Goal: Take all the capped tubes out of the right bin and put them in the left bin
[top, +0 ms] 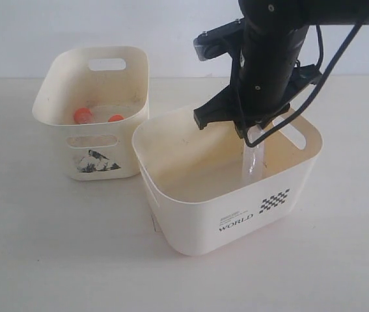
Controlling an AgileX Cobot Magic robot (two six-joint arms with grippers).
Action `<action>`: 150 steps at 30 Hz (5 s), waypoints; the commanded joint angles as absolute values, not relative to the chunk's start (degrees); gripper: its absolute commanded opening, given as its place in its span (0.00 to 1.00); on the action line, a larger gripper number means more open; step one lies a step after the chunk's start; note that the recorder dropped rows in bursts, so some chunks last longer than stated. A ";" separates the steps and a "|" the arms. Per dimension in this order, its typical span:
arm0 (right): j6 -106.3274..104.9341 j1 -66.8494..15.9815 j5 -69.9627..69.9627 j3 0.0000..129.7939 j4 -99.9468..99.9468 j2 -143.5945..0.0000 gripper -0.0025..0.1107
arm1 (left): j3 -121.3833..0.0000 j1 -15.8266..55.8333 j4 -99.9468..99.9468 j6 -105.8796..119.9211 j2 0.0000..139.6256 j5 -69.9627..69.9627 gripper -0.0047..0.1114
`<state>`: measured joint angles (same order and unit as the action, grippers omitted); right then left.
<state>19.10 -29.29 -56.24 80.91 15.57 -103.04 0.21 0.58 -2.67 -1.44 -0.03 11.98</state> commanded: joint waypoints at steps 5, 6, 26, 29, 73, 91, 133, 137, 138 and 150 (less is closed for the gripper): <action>17.98 -29.10 -56.76 80.65 15.27 -102.23 0.02 | 0.00 0.56 -2.80 -1.98 0.00 11.95 0.08; 17.71 -29.10 -56.76 80.65 15.13 -102.07 0.02 | 0.00 0.56 -2.80 -1.98 0.00 11.95 0.08; 17.19 -29.10 -53.93 80.65 13.69 -91.99 0.02 | 0.00 0.56 -2.80 -1.98 0.00 11.95 0.08; 17.19 -29.10 -53.38 80.79 13.46 -91.04 0.02 | 0.00 0.56 -2.80 -1.98 0.00 11.95 0.08; 1.95 -33.74 -28.83 111.47 -4.29 -118.45 0.60 | 0.00 0.56 -2.80 -1.98 0.00 11.95 0.08; 0.38 -33.74 -48.02 111.35 -4.00 -107.62 0.02 | 0.00 0.56 -2.80 -1.98 0.00 11.95 0.08; 1.92 -33.74 -40.50 58.63 2.25 -61.96 0.02 | 0.00 0.56 -2.80 -1.98 0.00 11.95 0.08; 1.12 -33.63 -40.22 58.63 6.77 -60.96 0.02 | 0.00 0.56 -2.80 -1.98 0.00 11.95 0.08; 0.98 -33.63 -40.22 58.63 7.52 -60.20 0.02 | 0.00 0.56 -2.80 -1.98 0.00 11.95 0.08; 1.60 -17.86 -12.99 37.17 7.75 -39.54 0.02 | 0.00 0.56 -2.80 -1.98 0.00 11.95 0.08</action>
